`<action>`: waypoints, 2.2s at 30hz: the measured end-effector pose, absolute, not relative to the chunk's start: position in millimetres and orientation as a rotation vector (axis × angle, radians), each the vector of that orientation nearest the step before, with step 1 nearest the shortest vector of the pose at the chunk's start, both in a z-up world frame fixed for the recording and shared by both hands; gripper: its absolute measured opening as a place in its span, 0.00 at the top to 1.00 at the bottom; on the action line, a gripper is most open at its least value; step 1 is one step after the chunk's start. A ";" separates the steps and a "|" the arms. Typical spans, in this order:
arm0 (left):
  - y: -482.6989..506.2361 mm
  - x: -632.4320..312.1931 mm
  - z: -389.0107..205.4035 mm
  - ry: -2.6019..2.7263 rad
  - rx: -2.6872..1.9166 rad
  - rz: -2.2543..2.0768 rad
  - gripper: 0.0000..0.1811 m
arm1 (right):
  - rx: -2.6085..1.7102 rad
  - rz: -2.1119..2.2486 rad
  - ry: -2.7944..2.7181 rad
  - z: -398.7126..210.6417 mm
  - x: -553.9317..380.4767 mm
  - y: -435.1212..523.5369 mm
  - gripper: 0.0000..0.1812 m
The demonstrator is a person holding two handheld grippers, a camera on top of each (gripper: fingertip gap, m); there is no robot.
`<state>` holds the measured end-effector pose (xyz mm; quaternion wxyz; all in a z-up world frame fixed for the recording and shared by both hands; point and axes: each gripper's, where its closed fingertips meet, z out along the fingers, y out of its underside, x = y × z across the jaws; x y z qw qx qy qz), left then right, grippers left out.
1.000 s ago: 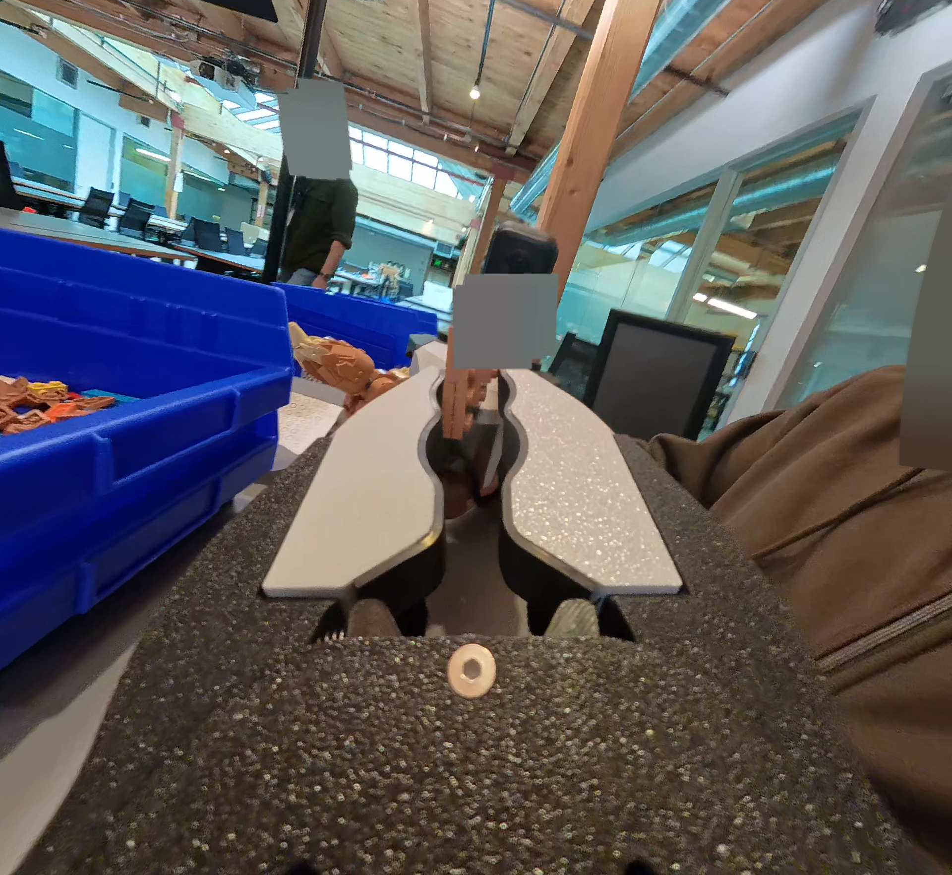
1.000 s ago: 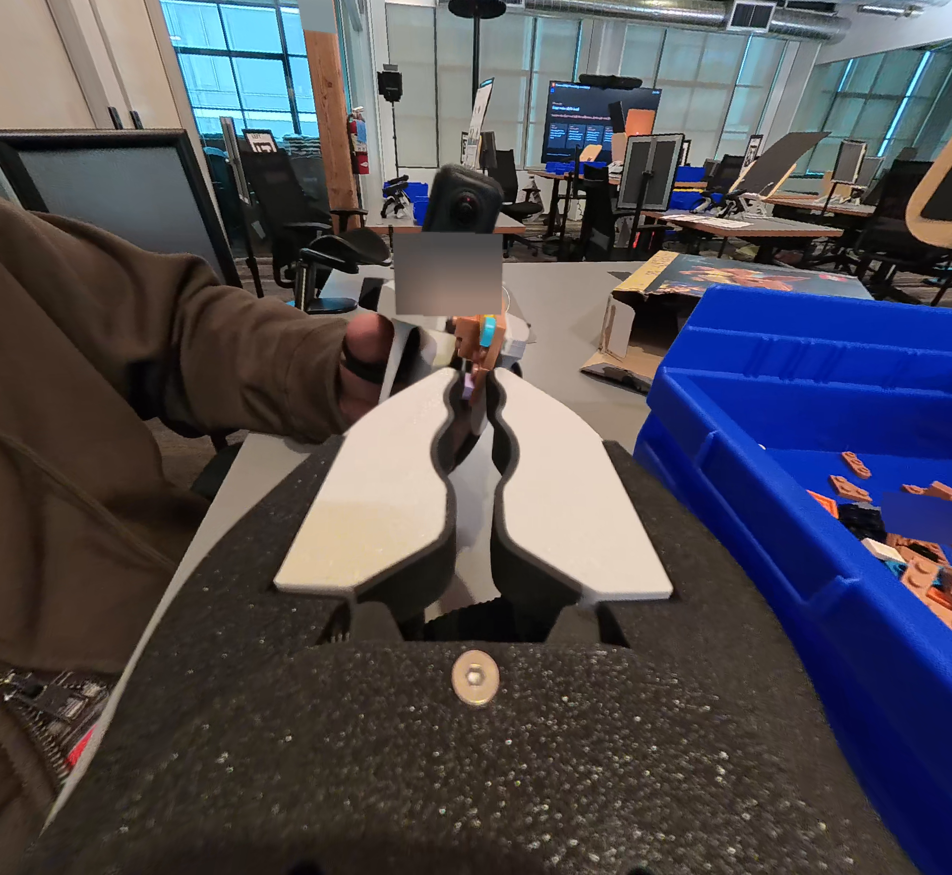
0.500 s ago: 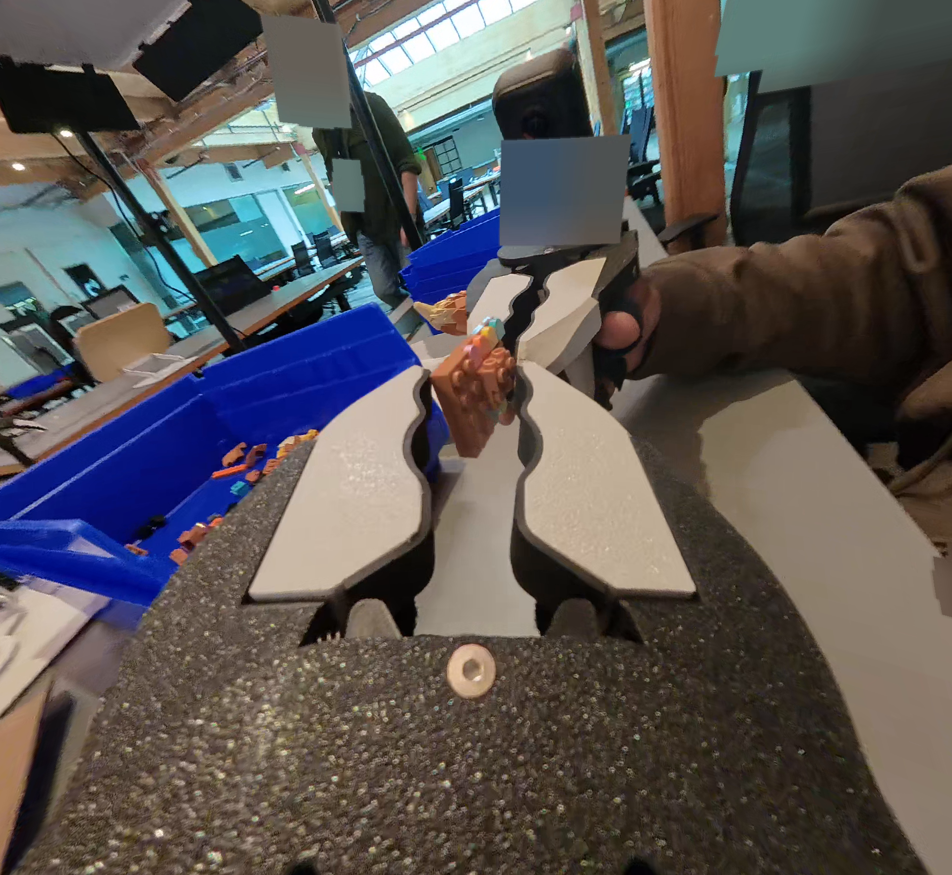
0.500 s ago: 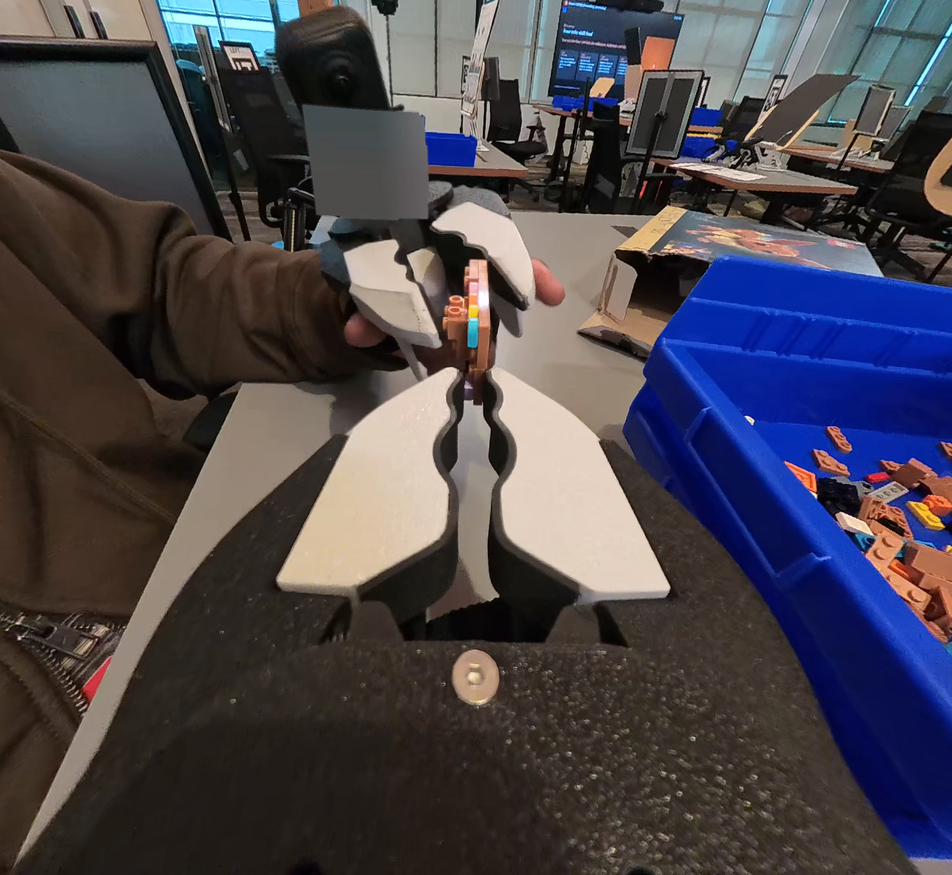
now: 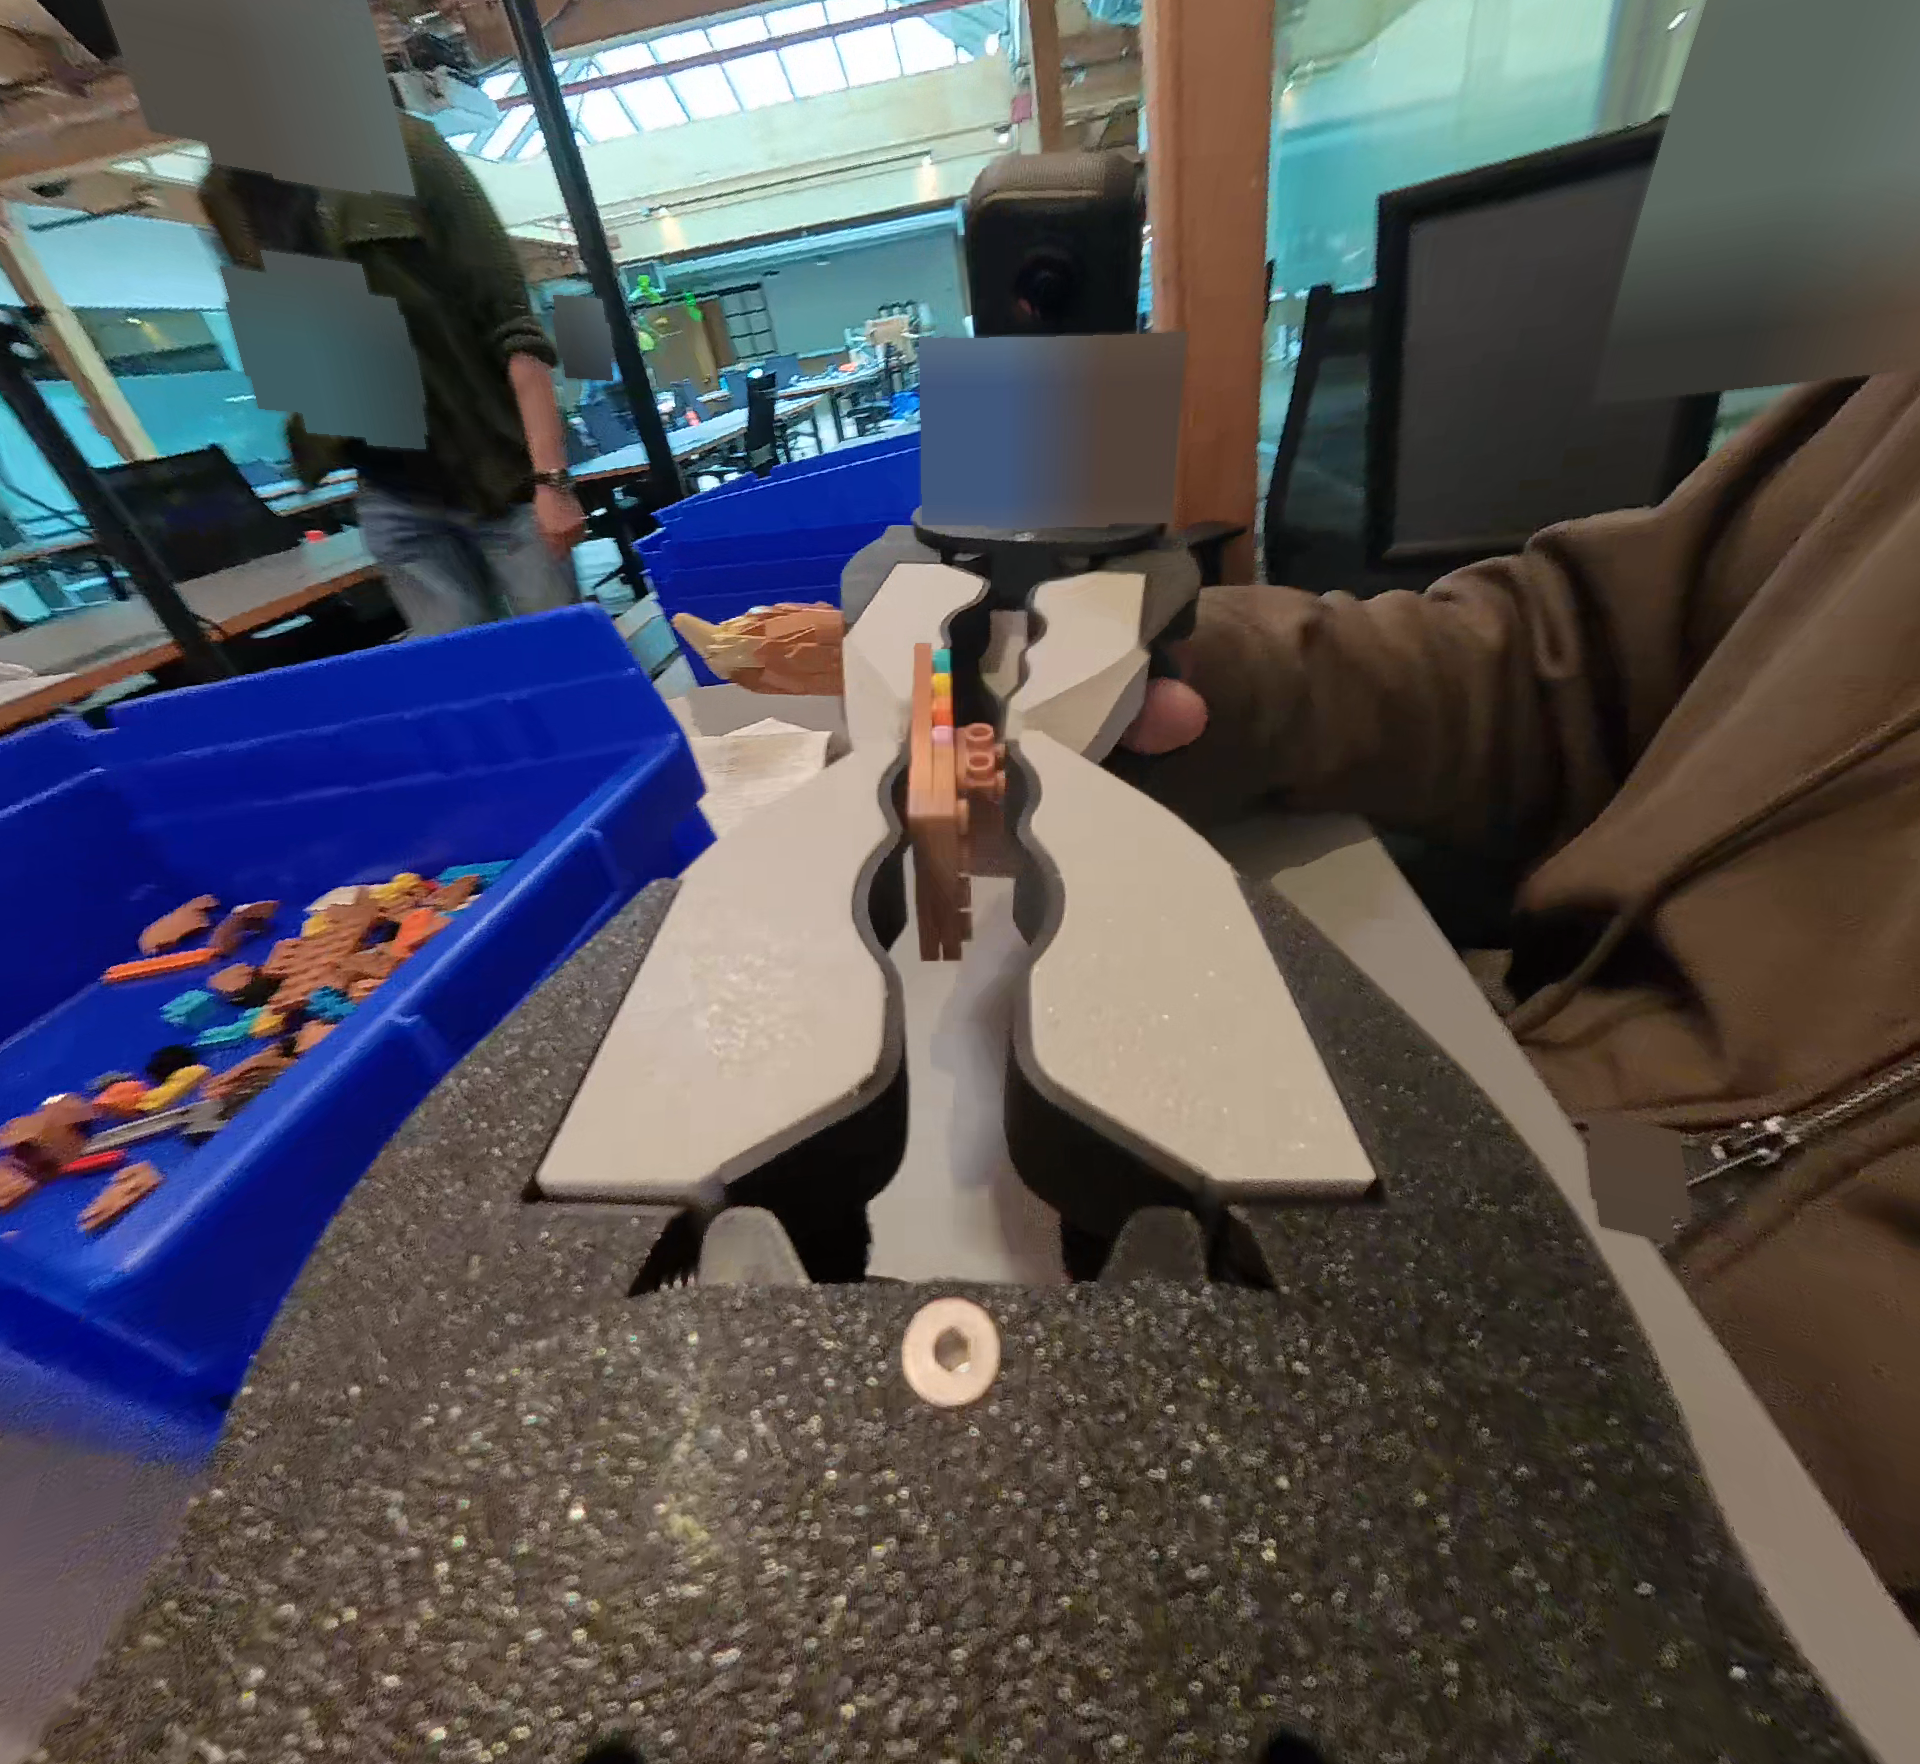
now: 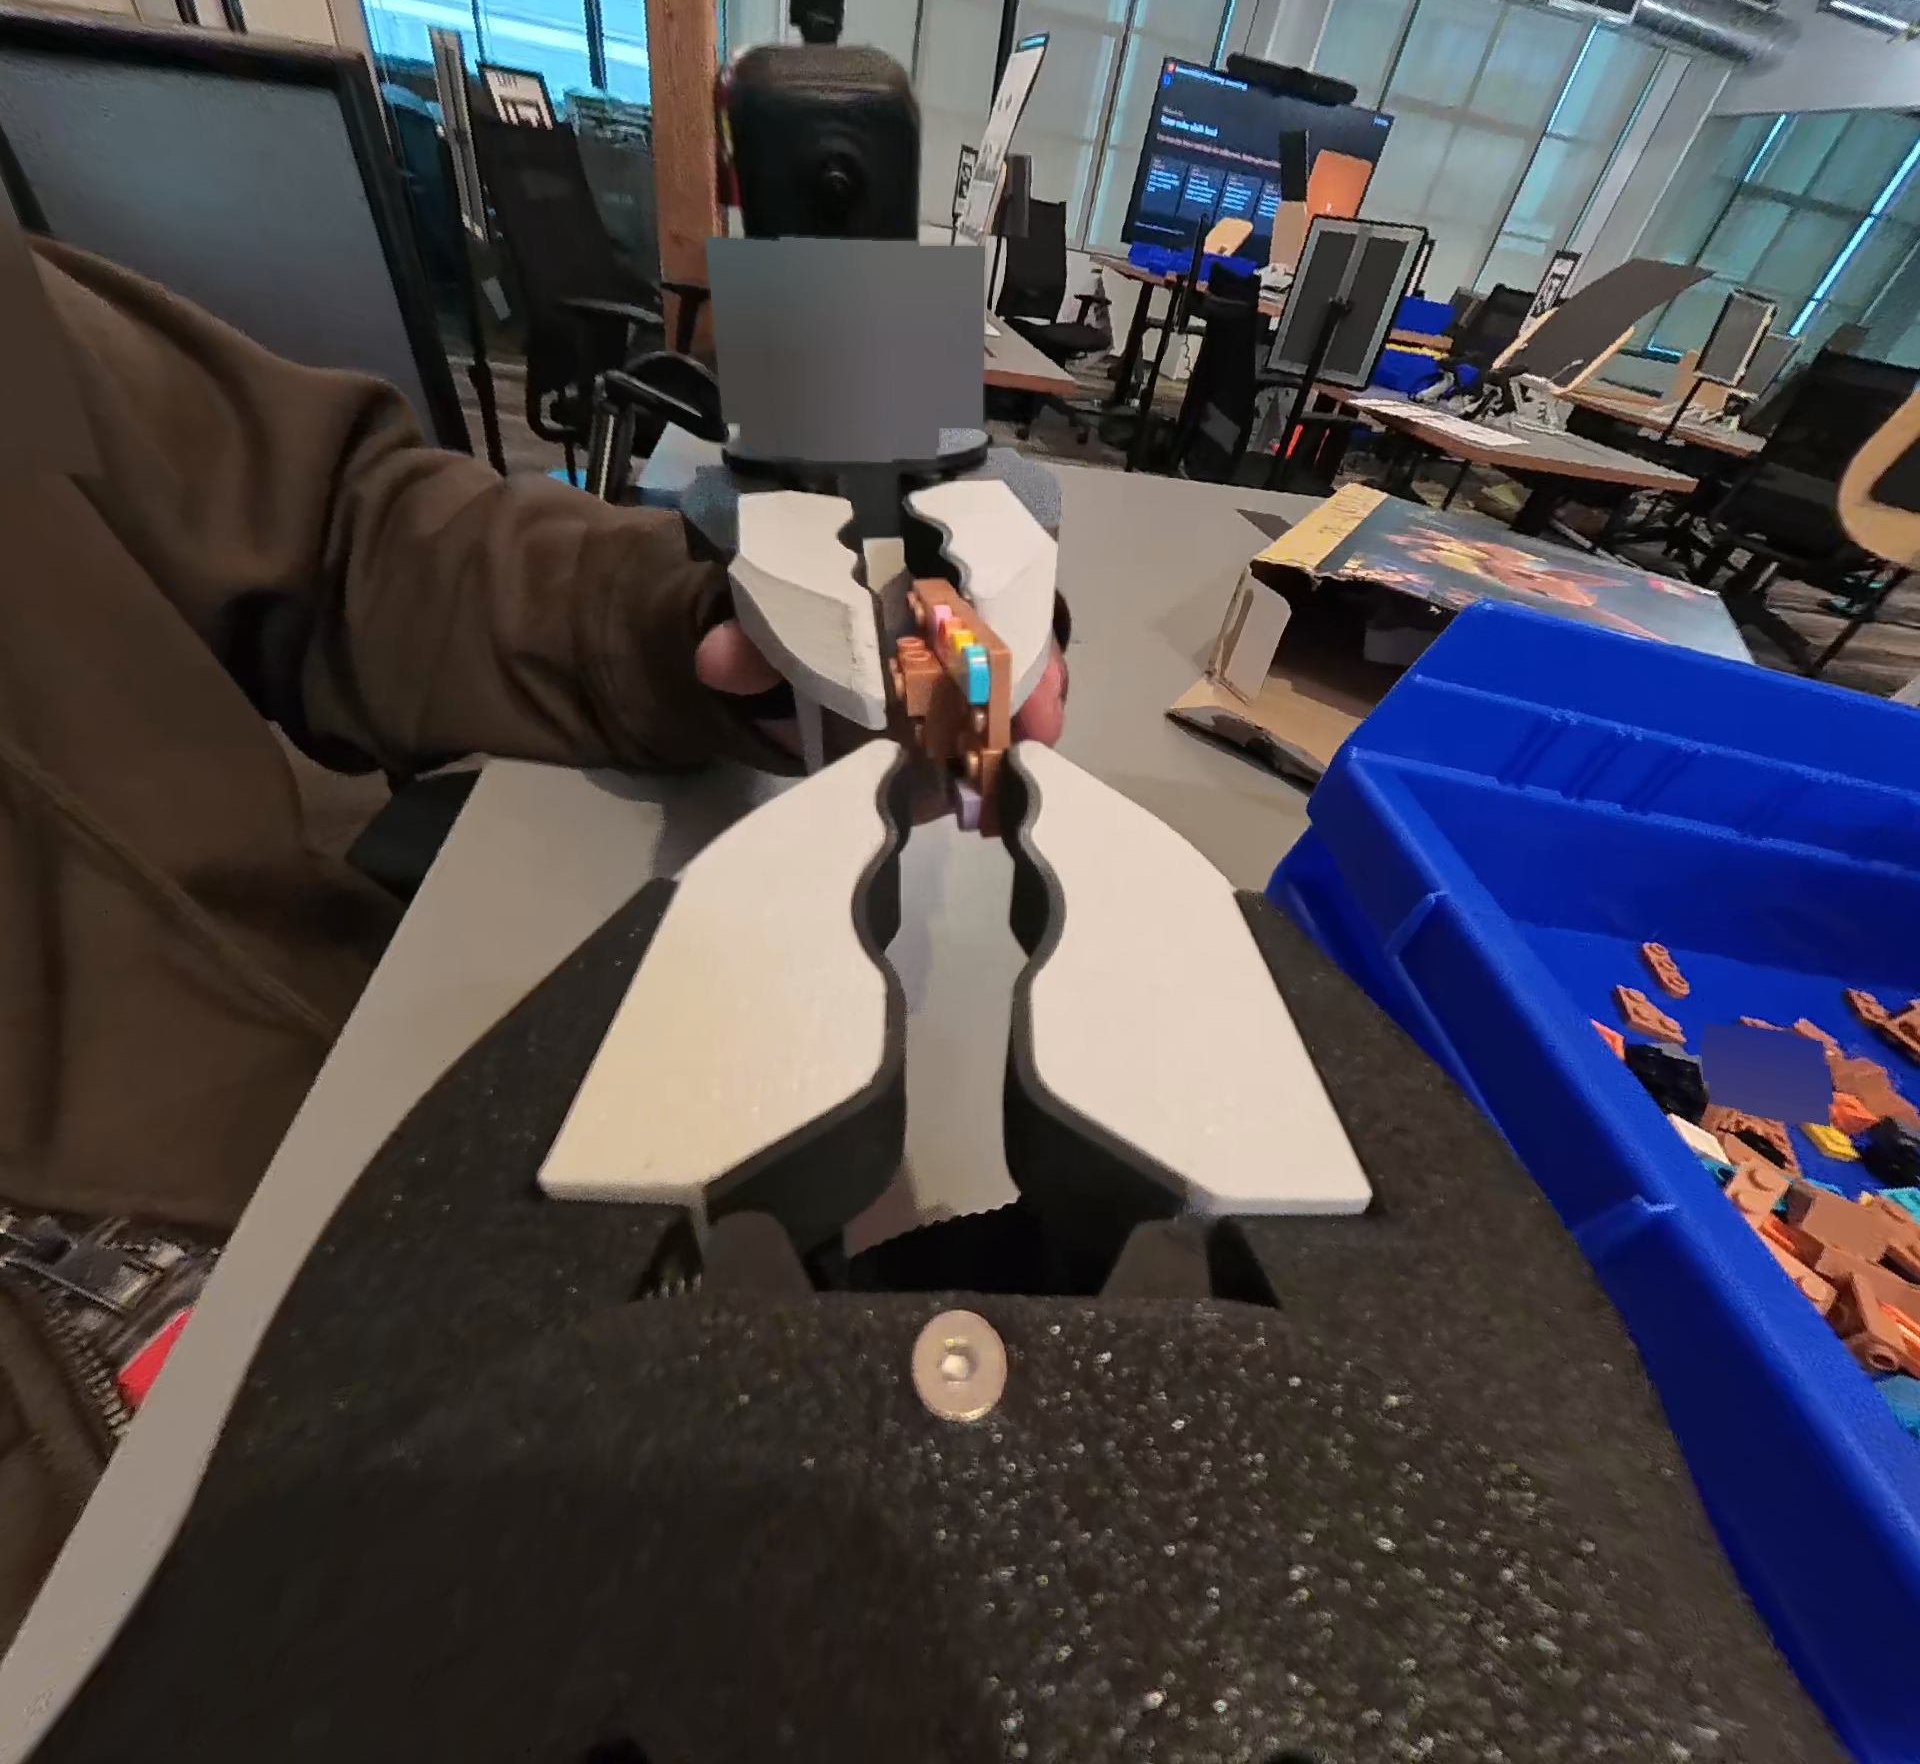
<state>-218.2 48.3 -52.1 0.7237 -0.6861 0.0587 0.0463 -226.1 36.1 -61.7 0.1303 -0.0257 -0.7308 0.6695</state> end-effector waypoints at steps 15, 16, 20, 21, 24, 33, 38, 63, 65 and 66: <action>47.8 -208.1 -50.2 0.141 -1.465 -0.040 0.91 | -0.073 2.085 -2.230 -63.7 -214.7 34.1 0.95; 47.9 -207.6 -50.3 0.155 -1.466 -0.012 0.91 | -0.081 2.098 -2.241 -63.7 -214.4 34.1 0.95; 48.5 -203.3 -50.7 0.227 -1.471 0.106 0.91 | -0.067 2.107 -2.273 -64.0 -211.1 34.6 0.95; 48.7 -202.1 -51.1 0.247 -1.471 0.135 0.91 | -0.062 2.108 -2.284 -64.3 -210.2 34.5 0.95; 49.0 -198.6 -54.2 0.316 -1.480 0.228 0.91 | -0.044 2.102 -2.324 -66.7 -207.2 34.7 0.95; 50.2 -186.7 -65.1 0.640 -1.490 0.705 0.91 | 0.085 1.994 -2.383 -73.8 -197.2 35.4 0.95; 51.1 -182.4 -70.2 0.757 -1.475 0.867 0.90 | 0.138 1.973 -2.412 -78.4 -192.6 36.3 0.95; 59.9 -183.3 -121.0 1.164 -1.455 1.247 0.90 | 0.191 1.808 -2.735 -130.0 -188.5 49.0 0.94; 60.3 -183.7 -123.1 1.178 -1.451 1.261 0.90 | 0.182 1.798 -2.752 -132.0 -188.8 49.5 0.94; 60.4 -183.5 -124.1 1.188 -1.448 1.270 0.90 | 0.181 1.792 -2.761 -133.1 -188.6 49.9 0.94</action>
